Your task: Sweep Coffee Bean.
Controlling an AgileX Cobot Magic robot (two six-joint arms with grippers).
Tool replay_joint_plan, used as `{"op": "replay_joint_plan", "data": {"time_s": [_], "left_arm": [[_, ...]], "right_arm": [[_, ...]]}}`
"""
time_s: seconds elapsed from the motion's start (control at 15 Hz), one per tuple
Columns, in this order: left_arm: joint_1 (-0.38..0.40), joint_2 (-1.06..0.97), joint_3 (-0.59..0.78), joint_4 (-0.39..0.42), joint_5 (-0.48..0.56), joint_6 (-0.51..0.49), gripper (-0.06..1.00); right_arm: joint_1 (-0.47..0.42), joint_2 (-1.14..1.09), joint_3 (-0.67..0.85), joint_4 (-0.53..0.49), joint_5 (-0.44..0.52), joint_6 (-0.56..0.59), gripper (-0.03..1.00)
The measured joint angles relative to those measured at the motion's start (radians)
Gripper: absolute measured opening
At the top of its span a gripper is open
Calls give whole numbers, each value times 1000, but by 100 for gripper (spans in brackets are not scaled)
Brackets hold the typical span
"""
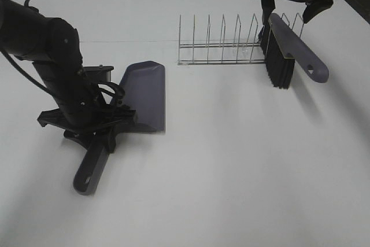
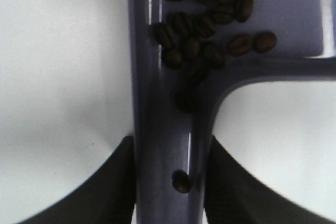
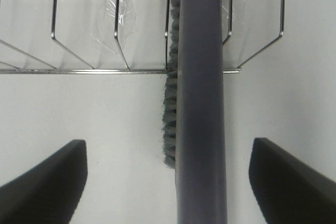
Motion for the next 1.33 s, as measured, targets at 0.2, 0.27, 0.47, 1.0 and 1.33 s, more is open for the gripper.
{"op": "replay_joint_plan", "data": {"time_s": [0.2, 0.27, 0.47, 1.0, 1.33], "left_arm": [[0, 4, -10, -5, 8, -9, 35], [0, 4, -10, -10, 8, -22, 45], [0, -10, -11, -9, 8, -27, 67], [1, -381, -11, 109, 178, -29, 69], [1, -726, -2, 170, 374, -33, 69]], "right_arm": [[0, 0, 0, 2, 32, -6, 71], [0, 0, 0, 2, 36, -7, 71], [0, -2, 0, 14, 59, -32, 71], [0, -205, 8, 69, 113, -99, 71], [1, -502, 241, 105, 113, -136, 71]]}}
